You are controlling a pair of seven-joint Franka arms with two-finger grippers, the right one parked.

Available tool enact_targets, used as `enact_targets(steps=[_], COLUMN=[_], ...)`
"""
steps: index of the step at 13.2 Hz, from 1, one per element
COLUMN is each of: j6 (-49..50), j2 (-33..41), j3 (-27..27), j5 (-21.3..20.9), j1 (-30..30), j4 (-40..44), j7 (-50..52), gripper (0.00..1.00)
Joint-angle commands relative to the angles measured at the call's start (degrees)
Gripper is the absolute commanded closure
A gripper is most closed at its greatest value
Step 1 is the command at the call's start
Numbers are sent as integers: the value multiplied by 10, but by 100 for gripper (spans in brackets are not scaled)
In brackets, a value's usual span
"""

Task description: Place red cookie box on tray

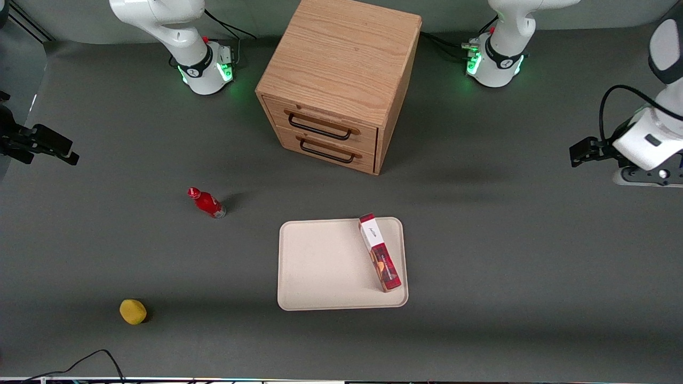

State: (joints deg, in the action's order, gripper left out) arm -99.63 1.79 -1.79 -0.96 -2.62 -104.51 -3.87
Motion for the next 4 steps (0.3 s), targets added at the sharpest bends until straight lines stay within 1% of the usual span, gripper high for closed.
enact_targets(steps=[1,4], j6=[-14,4], j2=[17,20], j3=[14,14], j5=[24,18], j1=[4,9], j4=[-12,5], j7=[-22,-25], gripper=[0,0])
